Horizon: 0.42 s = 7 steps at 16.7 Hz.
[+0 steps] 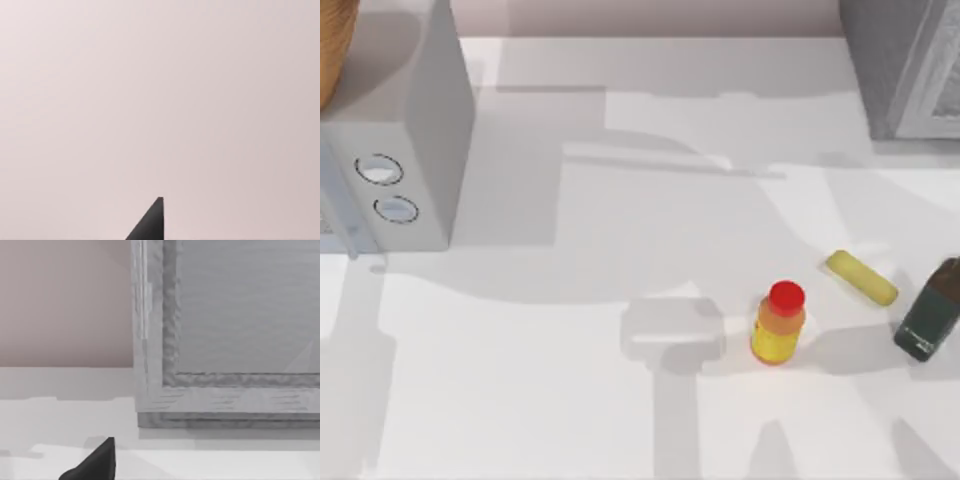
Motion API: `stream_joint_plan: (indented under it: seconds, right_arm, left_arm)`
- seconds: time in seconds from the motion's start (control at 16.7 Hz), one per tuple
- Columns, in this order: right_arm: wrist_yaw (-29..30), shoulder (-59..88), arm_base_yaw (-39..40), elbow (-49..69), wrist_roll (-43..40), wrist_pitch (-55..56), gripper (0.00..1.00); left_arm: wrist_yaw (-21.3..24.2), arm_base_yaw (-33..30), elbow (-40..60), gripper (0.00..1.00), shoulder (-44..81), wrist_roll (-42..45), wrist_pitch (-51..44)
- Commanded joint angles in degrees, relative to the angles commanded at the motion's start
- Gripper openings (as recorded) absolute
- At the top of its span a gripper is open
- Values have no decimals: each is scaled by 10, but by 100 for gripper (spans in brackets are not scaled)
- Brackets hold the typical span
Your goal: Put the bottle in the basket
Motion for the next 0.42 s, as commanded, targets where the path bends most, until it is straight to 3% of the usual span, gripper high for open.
stream_joint_plan:
  seconds: [0.12,0.42]
  right_arm:
    - [0,0,0,0,0,0,100]
    - [0,0,0,0,0,0,100]
  left_arm:
    - [0,0,0,100,0,0,0]
    - [0,0,0,100,0,0,0]
